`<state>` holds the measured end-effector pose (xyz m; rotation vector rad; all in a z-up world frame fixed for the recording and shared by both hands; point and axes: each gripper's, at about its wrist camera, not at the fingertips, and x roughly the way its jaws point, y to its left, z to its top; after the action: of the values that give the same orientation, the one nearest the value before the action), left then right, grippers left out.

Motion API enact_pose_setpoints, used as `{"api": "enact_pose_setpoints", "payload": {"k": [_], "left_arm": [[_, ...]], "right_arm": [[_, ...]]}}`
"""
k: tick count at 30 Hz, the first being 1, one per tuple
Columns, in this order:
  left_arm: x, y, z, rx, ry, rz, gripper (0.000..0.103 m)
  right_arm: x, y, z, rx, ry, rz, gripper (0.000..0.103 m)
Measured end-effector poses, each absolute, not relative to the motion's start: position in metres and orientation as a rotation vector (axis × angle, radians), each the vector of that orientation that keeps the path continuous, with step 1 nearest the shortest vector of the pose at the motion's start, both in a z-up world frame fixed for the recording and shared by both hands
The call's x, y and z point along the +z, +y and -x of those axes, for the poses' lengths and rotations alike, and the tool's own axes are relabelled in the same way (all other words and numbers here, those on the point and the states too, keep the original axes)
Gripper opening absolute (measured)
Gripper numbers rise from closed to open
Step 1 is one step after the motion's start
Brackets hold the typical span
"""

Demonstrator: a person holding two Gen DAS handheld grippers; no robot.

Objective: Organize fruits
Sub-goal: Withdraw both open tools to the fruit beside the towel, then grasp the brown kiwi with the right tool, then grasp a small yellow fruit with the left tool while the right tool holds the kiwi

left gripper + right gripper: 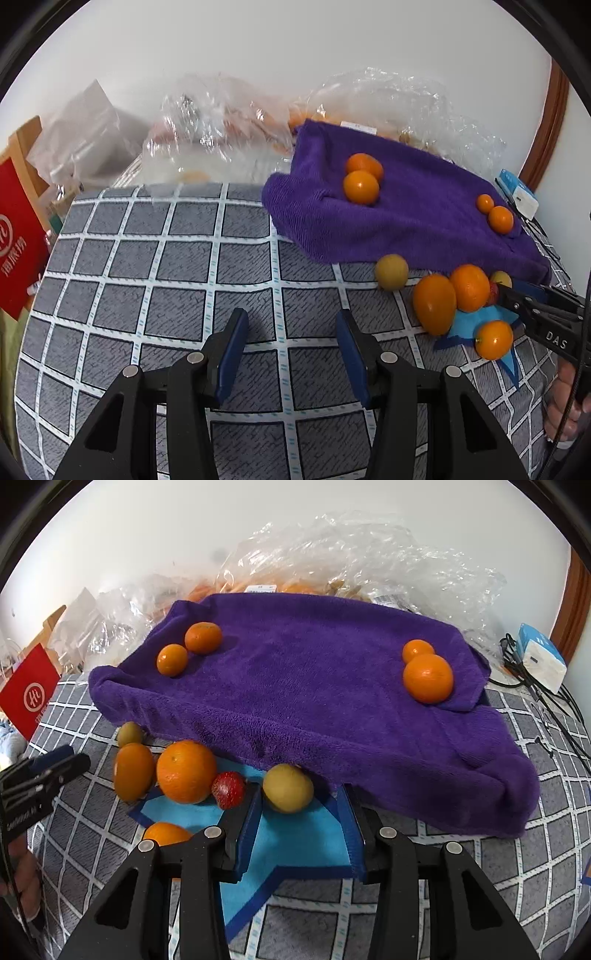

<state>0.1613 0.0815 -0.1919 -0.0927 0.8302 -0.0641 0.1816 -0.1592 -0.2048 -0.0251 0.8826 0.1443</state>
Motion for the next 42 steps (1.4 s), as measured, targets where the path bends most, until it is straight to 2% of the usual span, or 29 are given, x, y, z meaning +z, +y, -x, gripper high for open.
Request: {"api": "enact_pose_setpoints", "payload": {"k": [3, 5, 10, 15, 20, 37, 42], "left_arm": [[-0.194, 0.084, -0.162, -0.056, 0.834, 0.109, 0.047], [-0.195, 0.084, -0.162, -0.054, 0.834, 0.104, 0.047], [-0.196, 0.077, -0.165, -0.06, 0.848, 0.065, 0.055], [-0.197, 0.075, -0.166, -0.062, 0.852, 0.064, 0.056], [-0.2, 0.068, -0.167, -0.075, 0.866, 0.02, 0.071], [-0.197, 0.079, -0.16, -0.095, 0.838, 0.119, 0.071], [-0.199, 0.073, -0.161, -0.093, 0.851, 0.08, 0.075]], "right_arm": [[-0.205, -0.159, -0.186, 0.138, 0.886, 0.025, 0.041], [-0.206, -0.157, -0.186, 0.142, 0.878, 0.038, 0.028], [-0.201, -0.166, -0.176, 0.126, 0.848, 0.055, 0.028], [-0.192, -0.196, -0.16, 0.08, 0.815, 0.004, 0.028], [-0.198, -0.215, -0.152, 0.045, 0.835, -0.007, 0.028], [-0.206, -0.223, -0.144, 0.059, 0.806, -0.007, 0.028], [-0.207, -0.225, -0.143, 0.07, 0.808, -0.019, 0.028]]}}
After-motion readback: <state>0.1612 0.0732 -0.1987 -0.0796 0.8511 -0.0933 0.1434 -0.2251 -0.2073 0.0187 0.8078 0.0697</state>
